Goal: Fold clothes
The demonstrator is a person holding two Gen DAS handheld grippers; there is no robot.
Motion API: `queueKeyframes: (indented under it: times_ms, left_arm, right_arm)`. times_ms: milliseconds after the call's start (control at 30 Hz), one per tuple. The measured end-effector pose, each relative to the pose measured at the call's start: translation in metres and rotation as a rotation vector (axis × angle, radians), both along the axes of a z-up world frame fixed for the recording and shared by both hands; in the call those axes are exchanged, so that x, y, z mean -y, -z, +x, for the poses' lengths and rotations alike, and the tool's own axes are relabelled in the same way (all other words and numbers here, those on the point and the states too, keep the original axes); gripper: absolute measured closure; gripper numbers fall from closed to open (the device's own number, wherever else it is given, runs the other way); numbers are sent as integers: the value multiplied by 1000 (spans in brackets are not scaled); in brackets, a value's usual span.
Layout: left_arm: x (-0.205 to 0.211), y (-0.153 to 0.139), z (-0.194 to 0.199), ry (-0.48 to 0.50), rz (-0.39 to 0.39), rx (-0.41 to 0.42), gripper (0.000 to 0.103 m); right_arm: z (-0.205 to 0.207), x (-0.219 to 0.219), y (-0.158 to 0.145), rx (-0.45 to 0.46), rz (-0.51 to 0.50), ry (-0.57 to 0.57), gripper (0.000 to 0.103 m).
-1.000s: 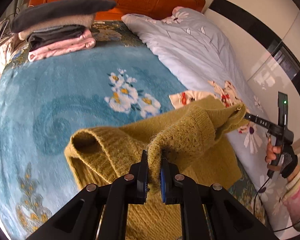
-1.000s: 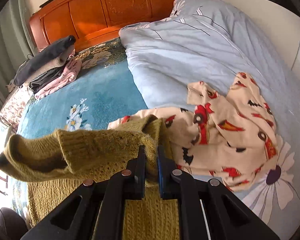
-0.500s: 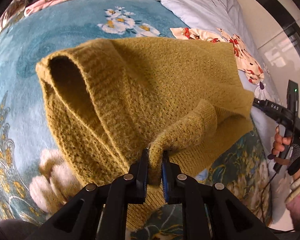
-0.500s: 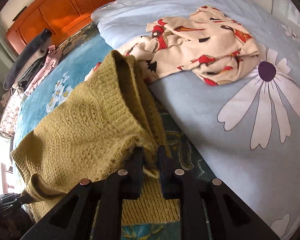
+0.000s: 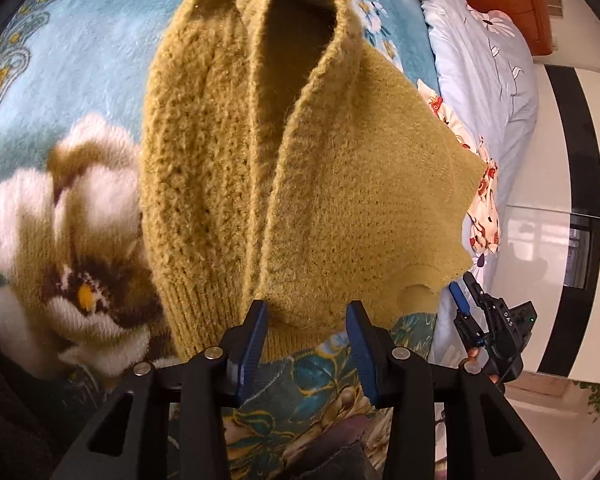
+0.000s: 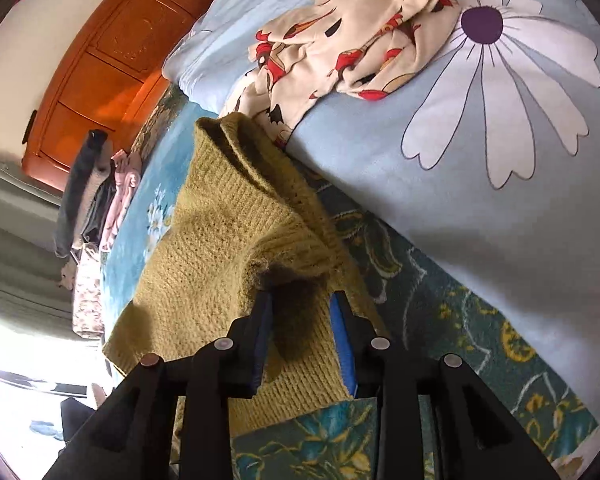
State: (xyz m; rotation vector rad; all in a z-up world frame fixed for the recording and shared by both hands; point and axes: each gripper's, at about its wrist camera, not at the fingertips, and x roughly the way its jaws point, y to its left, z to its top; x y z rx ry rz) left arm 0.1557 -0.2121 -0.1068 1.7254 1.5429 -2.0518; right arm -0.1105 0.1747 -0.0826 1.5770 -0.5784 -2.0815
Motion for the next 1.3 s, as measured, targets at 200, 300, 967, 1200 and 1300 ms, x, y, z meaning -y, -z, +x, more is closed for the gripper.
queueKeyframes:
  times_ms: [200, 300, 967, 1200, 1300]
  left_arm:
    - [0, 11, 1, -16, -2, 58, 54]
    - [-9, 15, -7, 10, 12, 53, 52]
    - [-5, 15, -11, -60, 65, 58, 91]
    - [-3, -26, -7, 8, -50, -54, 92]
    - [-1, -16, 1, 17, -68, 2, 92]
  right_arm:
    - [6, 20, 7, 41, -49, -31, 54]
    - [5, 28, 15, 70, -57, -15, 54]
    - [9, 64, 11, 64, 11, -78, 87]
    - [17, 77, -5, -9, -10, -187, 89]
    - [17, 78, -3, -6, 15, -219, 89]
